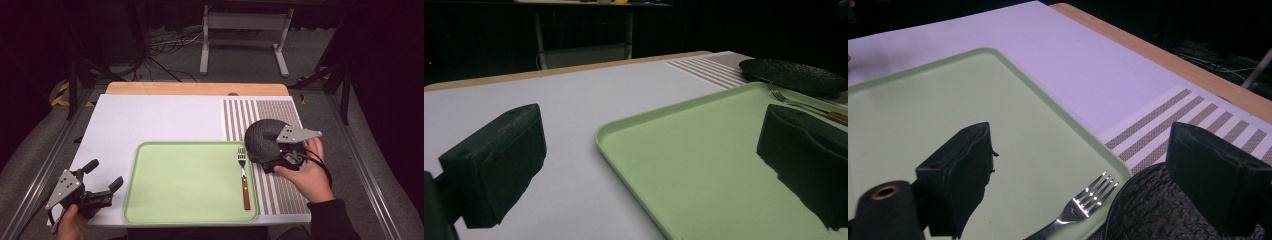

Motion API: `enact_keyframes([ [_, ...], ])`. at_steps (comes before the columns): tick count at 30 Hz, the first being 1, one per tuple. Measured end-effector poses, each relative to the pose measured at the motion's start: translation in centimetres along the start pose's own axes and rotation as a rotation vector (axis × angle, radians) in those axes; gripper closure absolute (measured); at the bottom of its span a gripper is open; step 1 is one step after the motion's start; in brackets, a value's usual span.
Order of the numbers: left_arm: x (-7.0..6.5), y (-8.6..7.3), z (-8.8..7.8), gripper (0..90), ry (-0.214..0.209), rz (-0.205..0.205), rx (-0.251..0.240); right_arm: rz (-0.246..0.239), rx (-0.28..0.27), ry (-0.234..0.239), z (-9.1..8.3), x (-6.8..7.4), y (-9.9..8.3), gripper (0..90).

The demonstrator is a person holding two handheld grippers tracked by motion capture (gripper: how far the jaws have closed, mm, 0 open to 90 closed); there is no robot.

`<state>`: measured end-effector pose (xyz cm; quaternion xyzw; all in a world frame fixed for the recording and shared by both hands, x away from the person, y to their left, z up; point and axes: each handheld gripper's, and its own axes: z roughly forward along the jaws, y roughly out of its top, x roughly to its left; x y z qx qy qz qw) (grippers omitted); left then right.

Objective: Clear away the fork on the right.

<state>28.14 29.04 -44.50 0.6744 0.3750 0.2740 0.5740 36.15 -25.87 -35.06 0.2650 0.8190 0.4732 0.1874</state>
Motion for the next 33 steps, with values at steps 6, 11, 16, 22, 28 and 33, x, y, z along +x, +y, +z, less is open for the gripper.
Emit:
enact_keyframes([
  [6,0.0,0.0,0.0,0.1,0.003,0.001,-0.001,-0.001,-0.036,-0.005,-1.3,-0.5,-1.4,12.1],
  [11,0.0,0.0,0.0,0.1,0.003,-0.003,0.001,0.012,-0.096,-0.017,-2.6,-1.2,-2.7,12.0],
  [16,0.0,0.0,0.0,0.1,0.001,-0.002,-0.002,0.038,-0.131,-0.029,-3.8,-1.8,-4.1,12.0],
  [22,0.0,-0.1,0.0,0.1,0.002,-0.002,-0.002,0.064,-0.157,-0.038,-4.0,-2.1,-6.0,11.8],
  [28,0.0,-0.1,0.0,0.1,0.002,-0.002,-0.002,0.106,-0.177,-0.069,-4.2,-2.7,-8.5,11.1],
  [33,0.0,-0.1,0.0,0.1,0.002,-0.004,-0.003,0.115,-0.167,-0.072,-4.2,-2.8,-9.7,10.6],
])
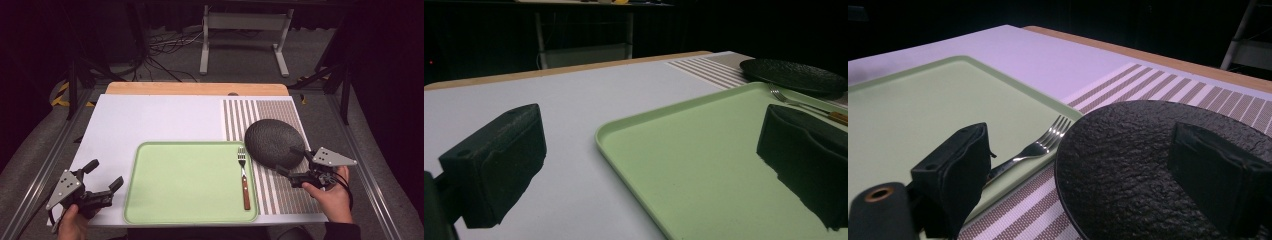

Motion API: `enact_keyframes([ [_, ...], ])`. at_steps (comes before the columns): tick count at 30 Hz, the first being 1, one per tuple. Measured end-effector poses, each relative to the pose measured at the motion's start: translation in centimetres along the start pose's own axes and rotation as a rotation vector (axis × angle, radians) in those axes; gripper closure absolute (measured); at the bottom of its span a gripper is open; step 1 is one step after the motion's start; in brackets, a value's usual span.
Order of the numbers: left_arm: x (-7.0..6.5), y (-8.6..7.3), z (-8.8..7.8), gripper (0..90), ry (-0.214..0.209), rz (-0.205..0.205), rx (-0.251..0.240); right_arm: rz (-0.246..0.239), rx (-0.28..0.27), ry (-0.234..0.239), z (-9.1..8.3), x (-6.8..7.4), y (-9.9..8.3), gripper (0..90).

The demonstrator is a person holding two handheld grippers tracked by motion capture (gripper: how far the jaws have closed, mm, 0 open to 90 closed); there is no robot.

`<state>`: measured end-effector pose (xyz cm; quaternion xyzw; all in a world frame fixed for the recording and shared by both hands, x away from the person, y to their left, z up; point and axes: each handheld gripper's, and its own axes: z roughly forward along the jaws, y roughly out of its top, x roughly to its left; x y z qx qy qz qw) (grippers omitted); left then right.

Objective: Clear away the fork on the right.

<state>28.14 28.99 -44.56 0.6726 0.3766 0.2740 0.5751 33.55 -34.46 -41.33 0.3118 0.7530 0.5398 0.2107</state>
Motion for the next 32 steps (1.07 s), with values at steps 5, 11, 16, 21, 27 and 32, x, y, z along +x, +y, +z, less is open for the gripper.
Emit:
enact_keyframes([
  [5,0.0,0.0,0.0,0.1,-0.001,0.000,-0.001,-0.005,0.022,-0.021,0.1,-0.2,-1.0,10.0],
  [11,0.0,0.1,0.0,0.1,-0.005,0.004,-0.003,0.015,0.054,-0.019,-0.1,-0.3,-2.5,8.3],
  [16,0.0,0.1,0.0,0.1,-0.004,0.001,-0.004,0.039,0.115,-0.052,0.0,-0.6,-3.4,6.7],
  [21,0.0,0.1,0.1,0.1,-0.004,-0.002,-0.007,0.082,0.048,-0.034,0.2,-0.6,-3.7,5.5],
  [27,0.0,0.1,0.0,0.1,-0.004,0.000,-0.003,0.098,0.027,-0.008,0.3,-0.6,-3.9,4.6],
  [32,0.0,0.1,0.1,0.1,-0.004,-0.002,-0.004,0.106,0.005,-0.005,0.1,-0.7,-4.0,4.2],
])
